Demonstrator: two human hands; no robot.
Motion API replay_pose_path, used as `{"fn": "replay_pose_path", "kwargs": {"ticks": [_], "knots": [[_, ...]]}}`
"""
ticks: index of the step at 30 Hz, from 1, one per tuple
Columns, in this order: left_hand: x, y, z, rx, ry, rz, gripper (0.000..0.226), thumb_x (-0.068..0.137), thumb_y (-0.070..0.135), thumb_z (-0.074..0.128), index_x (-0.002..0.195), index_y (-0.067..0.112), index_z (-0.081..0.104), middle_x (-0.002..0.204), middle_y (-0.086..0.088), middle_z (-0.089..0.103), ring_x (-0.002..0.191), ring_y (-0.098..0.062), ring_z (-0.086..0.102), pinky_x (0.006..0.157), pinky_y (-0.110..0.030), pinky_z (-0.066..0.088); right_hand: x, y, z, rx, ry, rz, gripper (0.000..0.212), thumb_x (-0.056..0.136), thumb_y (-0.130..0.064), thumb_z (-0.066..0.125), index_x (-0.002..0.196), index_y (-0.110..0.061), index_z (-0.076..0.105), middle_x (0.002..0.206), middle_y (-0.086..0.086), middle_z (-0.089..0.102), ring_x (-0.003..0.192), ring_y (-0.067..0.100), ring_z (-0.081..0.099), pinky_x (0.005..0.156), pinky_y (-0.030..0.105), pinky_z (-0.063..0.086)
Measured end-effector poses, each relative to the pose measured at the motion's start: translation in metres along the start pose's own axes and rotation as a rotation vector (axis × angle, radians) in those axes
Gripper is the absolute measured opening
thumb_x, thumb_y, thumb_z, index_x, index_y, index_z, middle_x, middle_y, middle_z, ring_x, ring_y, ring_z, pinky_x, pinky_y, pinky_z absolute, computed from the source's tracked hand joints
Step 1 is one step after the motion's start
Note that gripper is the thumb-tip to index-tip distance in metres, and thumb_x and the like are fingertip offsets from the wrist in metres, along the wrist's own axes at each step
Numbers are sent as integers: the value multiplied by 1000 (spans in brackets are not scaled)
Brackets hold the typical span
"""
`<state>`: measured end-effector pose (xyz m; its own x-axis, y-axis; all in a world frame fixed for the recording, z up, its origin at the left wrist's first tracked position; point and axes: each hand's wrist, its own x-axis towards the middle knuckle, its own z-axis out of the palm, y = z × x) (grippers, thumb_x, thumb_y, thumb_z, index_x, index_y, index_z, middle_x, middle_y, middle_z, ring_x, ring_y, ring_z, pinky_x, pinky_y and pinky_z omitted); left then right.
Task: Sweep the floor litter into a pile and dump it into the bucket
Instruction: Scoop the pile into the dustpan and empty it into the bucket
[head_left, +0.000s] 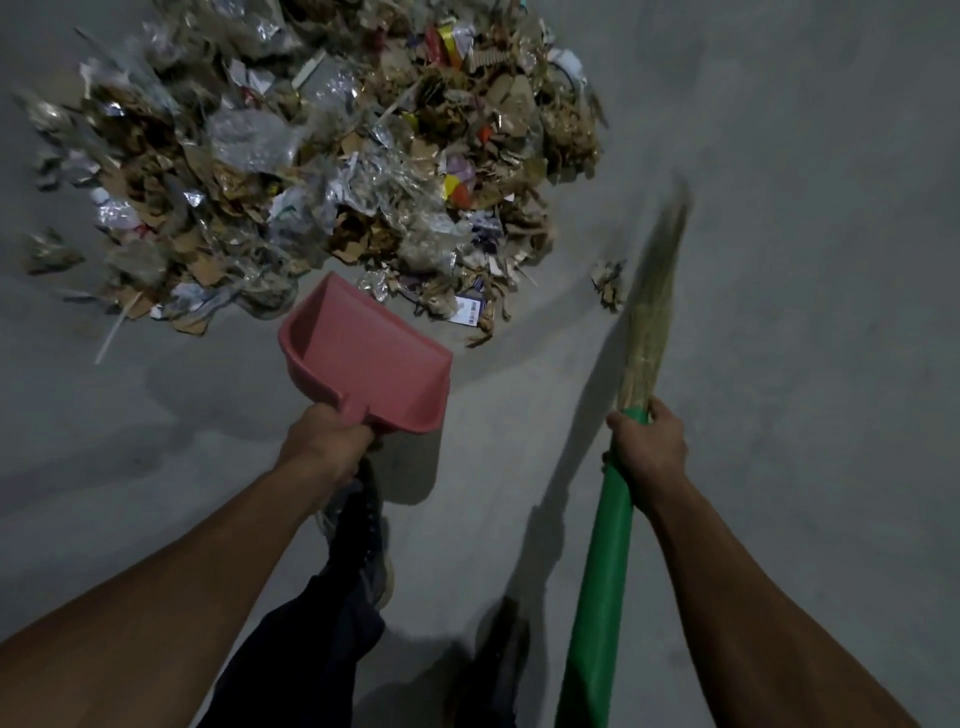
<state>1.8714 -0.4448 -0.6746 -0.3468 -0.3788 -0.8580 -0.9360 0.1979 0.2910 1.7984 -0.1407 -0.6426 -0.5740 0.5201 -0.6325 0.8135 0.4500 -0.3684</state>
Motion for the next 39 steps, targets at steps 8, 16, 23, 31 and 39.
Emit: {"fn": "replay_pose_path", "kwargs": {"ticks": [8,16,23,31,39], "knots": [[11,-3,7,10,3,13,16,86,18,62,87,3,59,70,-17,63,58,-29,62,55,-29,47,32,-22,31,-87,-165,20,40,87,-11,66,125,-4,58,98,20,64,73,35,65,63,41,59],[11,2,-10,-41,42,-38,18,83,18,62,91,2,62,68,-17,65,53,-28,60,49,-28,47,-23,-66,33,-271,-326,-298,35,90,-17,60,124,-22,54,89,14,63,61,34,67,48,41,58],[-1,7,-32,-81,108,-20,25,90,29,58,86,5,59,76,-17,63,61,-30,60,56,-33,50,-67,-66,-6,-153,-319,-381,46,92,-19,61,134,-30,48,84,12,62,54,29,63,43,37,55],[-36,-5,-63,-142,81,-88,34,84,35,61,95,3,64,90,-18,66,77,-33,65,66,-37,55,-93,-79,-20,-121,-361,-443,64,91,-19,64,149,-31,39,93,11,65,49,22,62,42,31,52],[-13,-39,-83,-266,80,-183,41,73,43,64,93,8,66,80,-16,67,62,-30,64,59,-36,55,-98,-101,43,-263,-445,-597,69,92,-23,63,152,-30,30,106,6,63,57,25,66,43,31,54]]}}
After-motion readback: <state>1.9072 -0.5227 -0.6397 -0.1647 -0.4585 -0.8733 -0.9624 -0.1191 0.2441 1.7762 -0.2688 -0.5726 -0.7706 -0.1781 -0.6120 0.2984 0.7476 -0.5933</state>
